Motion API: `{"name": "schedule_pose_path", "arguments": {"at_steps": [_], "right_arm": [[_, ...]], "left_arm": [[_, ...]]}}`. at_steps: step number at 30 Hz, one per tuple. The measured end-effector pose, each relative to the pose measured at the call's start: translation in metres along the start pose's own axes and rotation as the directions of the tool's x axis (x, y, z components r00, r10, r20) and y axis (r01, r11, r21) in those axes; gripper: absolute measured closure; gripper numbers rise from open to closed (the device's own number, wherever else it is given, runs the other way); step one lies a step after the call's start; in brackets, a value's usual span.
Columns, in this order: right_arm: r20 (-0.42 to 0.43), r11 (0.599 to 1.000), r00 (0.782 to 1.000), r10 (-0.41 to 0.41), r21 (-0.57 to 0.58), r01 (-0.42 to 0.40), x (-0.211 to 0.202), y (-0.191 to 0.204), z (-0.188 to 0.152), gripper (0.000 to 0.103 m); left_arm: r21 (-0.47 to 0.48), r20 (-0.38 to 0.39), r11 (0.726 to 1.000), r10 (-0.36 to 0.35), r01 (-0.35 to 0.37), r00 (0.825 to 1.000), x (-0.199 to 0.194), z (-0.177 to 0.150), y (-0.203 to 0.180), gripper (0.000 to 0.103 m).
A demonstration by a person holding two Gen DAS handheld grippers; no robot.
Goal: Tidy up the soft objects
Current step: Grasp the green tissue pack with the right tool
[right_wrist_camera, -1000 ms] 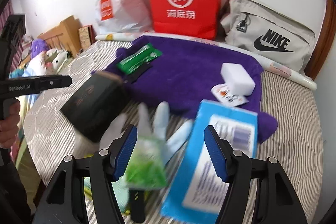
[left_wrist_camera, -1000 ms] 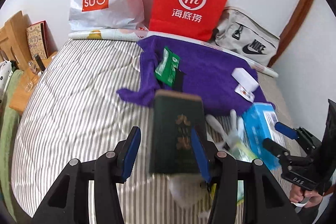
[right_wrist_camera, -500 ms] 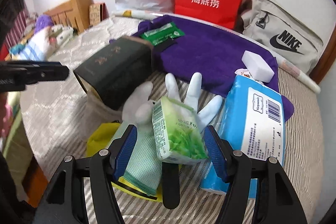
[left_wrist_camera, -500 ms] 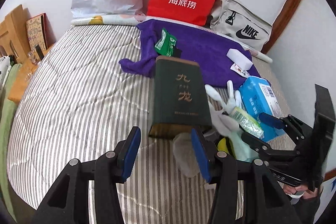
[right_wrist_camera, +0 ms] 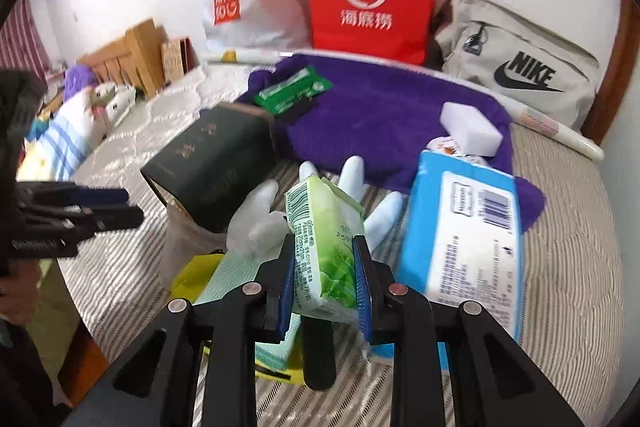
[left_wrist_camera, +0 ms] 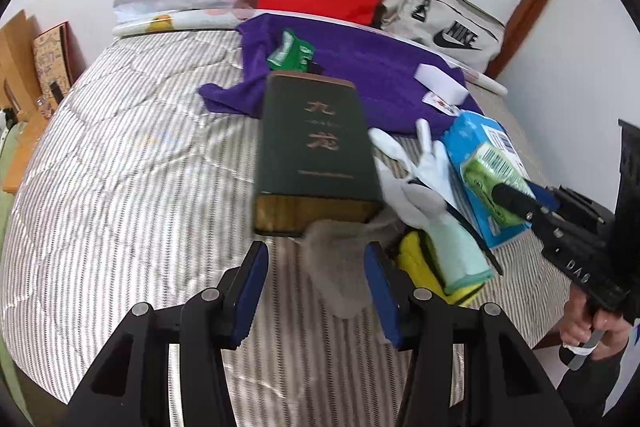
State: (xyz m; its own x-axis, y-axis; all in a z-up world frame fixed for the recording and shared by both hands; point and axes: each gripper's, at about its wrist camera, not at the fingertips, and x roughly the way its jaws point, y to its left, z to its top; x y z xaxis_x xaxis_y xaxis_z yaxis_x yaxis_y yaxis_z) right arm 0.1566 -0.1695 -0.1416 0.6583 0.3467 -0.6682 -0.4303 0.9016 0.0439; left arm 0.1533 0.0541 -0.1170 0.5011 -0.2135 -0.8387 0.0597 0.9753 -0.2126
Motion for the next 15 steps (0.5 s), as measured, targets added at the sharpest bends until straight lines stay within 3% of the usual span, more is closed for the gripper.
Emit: {"name": "schedule_pose_path", "arguments": {"at_steps": [9,13,15], "right_arm": [[0.075,0.998,0.997,0.034,0.056,-0.038,-0.043,-0.014,-0.015,0.083],[0.082,0.996,0.995,0.052,0.066,-0.057,-0.059,-0.019,-0.037,0.083],[0.072,0.996,0.996,0.055,0.066,-0.06,-0.063,-0.021,-0.049,0.083]], "left_arm": [[0.105,0.015,0.994,-0.015,0.014,1.0,-0.008,-0.012,-0.046,0.055],[0.083,0.011,0.997,0.002,-0.003,1.0,-0.006,-0.022,-0.043,0.055],[0.074,0.016,0.996,0.047,-0.048,0.999,-0.005,-0.026,-0.041,0.056]]}}
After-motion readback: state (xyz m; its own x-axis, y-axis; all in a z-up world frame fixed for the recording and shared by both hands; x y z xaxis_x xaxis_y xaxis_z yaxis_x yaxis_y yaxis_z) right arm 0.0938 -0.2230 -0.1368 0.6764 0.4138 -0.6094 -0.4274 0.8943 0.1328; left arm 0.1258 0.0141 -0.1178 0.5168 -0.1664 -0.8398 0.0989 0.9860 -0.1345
